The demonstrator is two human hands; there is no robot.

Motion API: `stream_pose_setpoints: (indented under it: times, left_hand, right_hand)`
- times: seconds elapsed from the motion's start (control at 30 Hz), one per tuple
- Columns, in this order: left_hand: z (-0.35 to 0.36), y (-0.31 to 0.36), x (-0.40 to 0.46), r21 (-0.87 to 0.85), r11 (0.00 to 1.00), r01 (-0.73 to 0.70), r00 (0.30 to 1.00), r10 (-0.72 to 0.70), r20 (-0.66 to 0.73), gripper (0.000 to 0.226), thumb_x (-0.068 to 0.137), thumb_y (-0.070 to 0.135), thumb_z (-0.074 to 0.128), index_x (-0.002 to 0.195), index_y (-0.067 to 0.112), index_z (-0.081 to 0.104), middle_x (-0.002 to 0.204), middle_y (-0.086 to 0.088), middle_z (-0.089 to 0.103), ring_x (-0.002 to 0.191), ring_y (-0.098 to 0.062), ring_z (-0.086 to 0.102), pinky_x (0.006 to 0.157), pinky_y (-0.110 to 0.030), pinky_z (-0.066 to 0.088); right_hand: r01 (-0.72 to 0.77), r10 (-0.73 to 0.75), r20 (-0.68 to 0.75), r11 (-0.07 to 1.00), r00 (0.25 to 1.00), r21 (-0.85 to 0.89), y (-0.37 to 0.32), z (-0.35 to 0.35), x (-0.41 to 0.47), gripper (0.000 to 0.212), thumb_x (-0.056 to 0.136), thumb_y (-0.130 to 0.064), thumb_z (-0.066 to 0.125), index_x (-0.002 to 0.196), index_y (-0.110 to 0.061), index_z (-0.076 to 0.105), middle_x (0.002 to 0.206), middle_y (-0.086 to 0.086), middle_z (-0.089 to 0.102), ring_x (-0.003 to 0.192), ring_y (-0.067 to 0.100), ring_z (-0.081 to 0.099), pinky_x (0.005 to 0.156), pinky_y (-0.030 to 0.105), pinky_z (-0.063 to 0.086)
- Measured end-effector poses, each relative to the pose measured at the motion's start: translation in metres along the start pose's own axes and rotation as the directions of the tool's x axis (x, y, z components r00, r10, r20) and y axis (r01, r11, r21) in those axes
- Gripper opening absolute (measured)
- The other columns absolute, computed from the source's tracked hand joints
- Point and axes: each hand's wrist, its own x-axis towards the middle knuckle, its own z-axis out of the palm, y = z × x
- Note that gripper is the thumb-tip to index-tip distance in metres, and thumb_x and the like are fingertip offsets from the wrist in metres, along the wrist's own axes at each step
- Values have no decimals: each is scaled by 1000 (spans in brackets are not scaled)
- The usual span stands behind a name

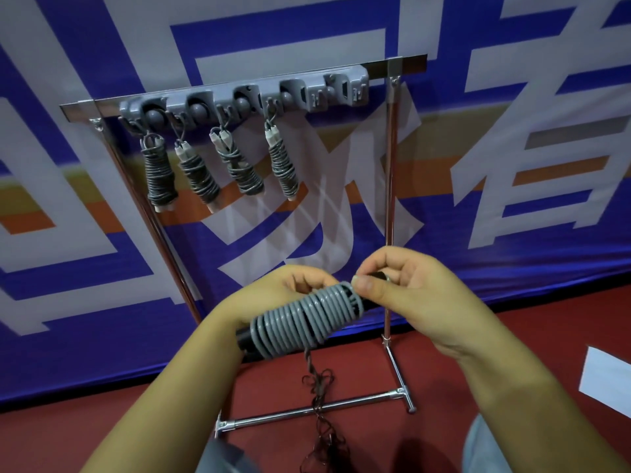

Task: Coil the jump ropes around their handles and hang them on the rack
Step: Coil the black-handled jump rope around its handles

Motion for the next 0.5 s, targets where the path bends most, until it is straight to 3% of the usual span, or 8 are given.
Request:
stream_pose_setpoints:
  times: [0.1, 0.17, 0.27, 0.4, 0.5]
  left_hand:
    - [0, -9, 1, 31, 995, -94, 995, 93, 48, 18, 75, 18, 76, 92, 11, 73, 83, -1, 72, 75, -12, 67, 72, -25, 54]
    - [3, -8, 2, 77, 994, -81, 996, 77, 51, 16, 74, 12, 74, 90, 15, 73, 84, -2, 71, 79, -16, 66, 77, -29, 53]
    - [6, -11, 2, 92, 992, -84, 996, 83, 16, 18, 76, 12, 65, 91, 16, 73, 88, -9, 68, 86, -26, 63, 84, -39, 50]
    - [8, -17, -3, 5, 998, -64, 997, 65, -29, 23, 76, 16, 61, 96, 13, 71, 97, -16, 65, 95, -32, 60, 90, -45, 46]
    - [10, -16, -7, 49, 994, -94, 994, 96, -46, 16, 82, 14, 65, 98, 14, 71, 98, -11, 68, 97, -28, 63, 91, -39, 51]
  right_hand:
    - [-22, 45, 160, 990, 986, -140, -3, -2, -2, 22, 63, -36, 74, 79, -21, 70, 71, 2, 69, 67, 9, 64, 66, 21, 50]
    - [-27, 78, 209, 971, 975, -239, -4, -1, -2, 21, 65, -33, 78, 80, -20, 71, 64, -5, 66, 59, 2, 59, 57, 17, 45]
    - [-28, 82, 143, 937, 986, -348, -1, -2, 2, 16, 69, -24, 81, 79, -17, 71, 60, -8, 63, 55, -2, 56, 55, 17, 43]
    - [-44, 98, 117, 917, 988, -397, 1, -5, 6, 18, 67, -28, 82, 76, -18, 71, 59, -4, 62, 56, 3, 55, 56, 21, 44]
    - [-44, 106, 115, 894, 988, -446, -4, -7, 8, 22, 66, -31, 83, 77, -18, 71, 61, -4, 64, 57, 2, 57, 55, 18, 44]
